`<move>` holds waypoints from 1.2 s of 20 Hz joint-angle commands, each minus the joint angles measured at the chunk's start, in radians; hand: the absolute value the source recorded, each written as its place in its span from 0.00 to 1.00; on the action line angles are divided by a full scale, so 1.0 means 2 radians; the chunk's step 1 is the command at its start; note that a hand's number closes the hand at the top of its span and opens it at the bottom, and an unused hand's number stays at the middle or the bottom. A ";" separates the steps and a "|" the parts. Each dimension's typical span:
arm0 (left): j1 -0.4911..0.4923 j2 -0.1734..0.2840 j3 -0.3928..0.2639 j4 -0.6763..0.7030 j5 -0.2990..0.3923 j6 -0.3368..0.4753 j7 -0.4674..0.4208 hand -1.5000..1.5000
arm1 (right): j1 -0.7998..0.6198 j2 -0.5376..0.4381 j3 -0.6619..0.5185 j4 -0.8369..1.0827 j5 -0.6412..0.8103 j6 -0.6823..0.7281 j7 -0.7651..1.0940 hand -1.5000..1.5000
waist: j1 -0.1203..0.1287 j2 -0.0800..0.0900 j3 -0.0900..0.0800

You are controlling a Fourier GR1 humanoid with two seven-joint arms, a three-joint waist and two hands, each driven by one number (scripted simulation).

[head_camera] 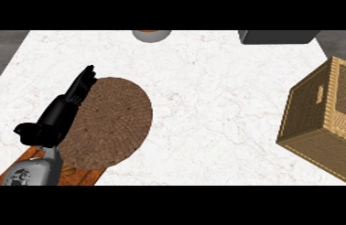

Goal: Pick the tomato from the placemat and place it in the basket

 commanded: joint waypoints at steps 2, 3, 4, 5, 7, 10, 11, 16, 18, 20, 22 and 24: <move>-0.020 0.003 0.008 0.019 0.000 -0.003 0.002 0.50 | 0.043 -0.010 -0.033 0.069 -0.031 -0.064 -0.102 1.00 | 0.001 0.000 0.000; 0.006 -0.005 -0.006 -0.034 0.002 -0.003 0.027 0.50 | 0.066 0.008 -0.018 0.030 -0.009 -0.073 -0.092 1.00 | 0.002 0.000 0.000; -0.005 0.012 0.013 -0.009 0.016 -0.019 0.018 0.50 | 0.049 -0.011 -0.046 0.108 -0.028 -0.101 -0.142 1.00 | 0.003 0.000 0.000; -0.017 0.009 0.016 -0.001 0.014 -0.011 0.021 0.50 | 0.044 -0.034 -0.046 0.105 -0.032 -0.088 -0.145 1.00 | 0.002 0.000 0.000; -0.010 0.002 0.005 -0.009 0.009 -0.011 0.023 0.50 | 0.082 -0.017 -0.055 0.126 -0.036 -0.120 -0.191 1.00 | 0.002 0.000 0.000; 0.034 0.011 0.010 -0.037 0.010 -0.019 -0.003 0.50 | 0.057 -0.015 -0.067 0.173 -0.016 -0.189 -0.215 1.00 | 0.006 0.000 0.000; -0.014 0.002 0.006 0.005 0.001 -0.008 0.006 0.50 | 0.004 -0.034 -0.079 0.189 -0.038 -0.184 -0.180 1.00 | 0.003 0.001 0.000; 0.020 -0.003 0.001 -0.005 -0.002 -0.014 -0.016 0.50 | -0.007 -0.089 -0.082 0.247 -0.079 -0.176 -0.203 0.00 | 0.005 0.000 0.000; 0.002 -0.003 0.009 -0.004 0.007 -0.014 0.000 0.50 | 0.032 -0.083 -0.082 0.217 -0.104 -0.172 -0.223 0.00 | 0.002 0.000 0.000; -0.017 -0.009 0.004 -0.010 -0.005 0.002 0.028 0.50 | 0.062 -0.056 -0.066 0.182 -0.097 -0.183 -0.227 0.00 | 0.001 0.000 0.000; -0.007 -0.005 0.005 -0.004 -0.009 -0.002 0.017 0.50 | 0.030 -0.108 -0.098 0.217 -0.147 -0.159 -0.234 0.00 | 0.002 0.000 0.000; 0.009 0.008 0.015 -0.008 -0.003 -0.017 -0.009 0.50 | 0.019 -0.080 -0.075 0.225 -0.134 -0.196 -0.244 0.00 | 0.004 0.000 0.000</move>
